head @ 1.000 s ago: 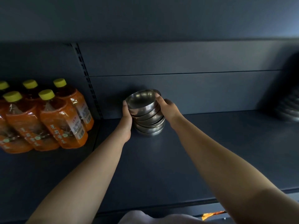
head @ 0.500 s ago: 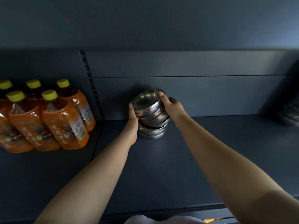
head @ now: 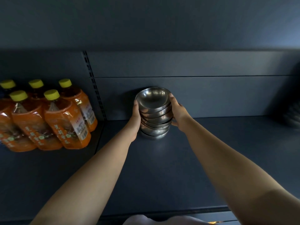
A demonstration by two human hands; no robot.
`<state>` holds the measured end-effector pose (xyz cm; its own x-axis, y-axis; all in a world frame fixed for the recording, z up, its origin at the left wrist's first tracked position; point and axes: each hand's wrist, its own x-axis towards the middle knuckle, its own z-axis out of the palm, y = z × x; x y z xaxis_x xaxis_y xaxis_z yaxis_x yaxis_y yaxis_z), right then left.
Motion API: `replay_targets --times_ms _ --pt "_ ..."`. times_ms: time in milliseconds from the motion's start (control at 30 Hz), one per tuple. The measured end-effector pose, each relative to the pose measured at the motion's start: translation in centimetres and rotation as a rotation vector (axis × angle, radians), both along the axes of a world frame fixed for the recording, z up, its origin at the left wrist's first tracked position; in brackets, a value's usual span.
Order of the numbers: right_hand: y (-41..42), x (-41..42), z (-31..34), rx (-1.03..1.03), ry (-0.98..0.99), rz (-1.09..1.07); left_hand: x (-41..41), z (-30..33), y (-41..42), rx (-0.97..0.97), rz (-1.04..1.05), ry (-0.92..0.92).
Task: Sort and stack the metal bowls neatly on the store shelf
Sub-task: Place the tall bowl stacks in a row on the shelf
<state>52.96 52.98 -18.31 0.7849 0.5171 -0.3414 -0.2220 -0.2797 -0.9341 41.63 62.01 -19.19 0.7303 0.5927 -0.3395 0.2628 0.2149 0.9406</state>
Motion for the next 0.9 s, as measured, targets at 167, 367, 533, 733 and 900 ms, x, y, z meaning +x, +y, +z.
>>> replay_targets --times_ms 167,367,533,733,900 --pt "-0.1 0.6 -0.8 -0.089 0.008 0.004 0.0 -0.6 0.8 0.020 -0.026 -0.015" --pt "0.0 1.1 -2.0 0.004 0.103 0.026 -0.1 -1.4 0.5 0.001 -0.041 -0.005" --pt "-3.9 1.0 -2.1 0.323 0.088 -0.367 -2.4 0.7 -1.4 0.335 0.351 -0.200" --pt "-25.1 7.3 -0.6 0.498 -0.241 -1.053 -2.5 0.4 -9.8 0.658 0.281 -0.698" --pt "-34.5 14.3 1.7 0.466 -0.255 -0.975 5.2 1.9 -17.1 0.570 0.126 -0.720"
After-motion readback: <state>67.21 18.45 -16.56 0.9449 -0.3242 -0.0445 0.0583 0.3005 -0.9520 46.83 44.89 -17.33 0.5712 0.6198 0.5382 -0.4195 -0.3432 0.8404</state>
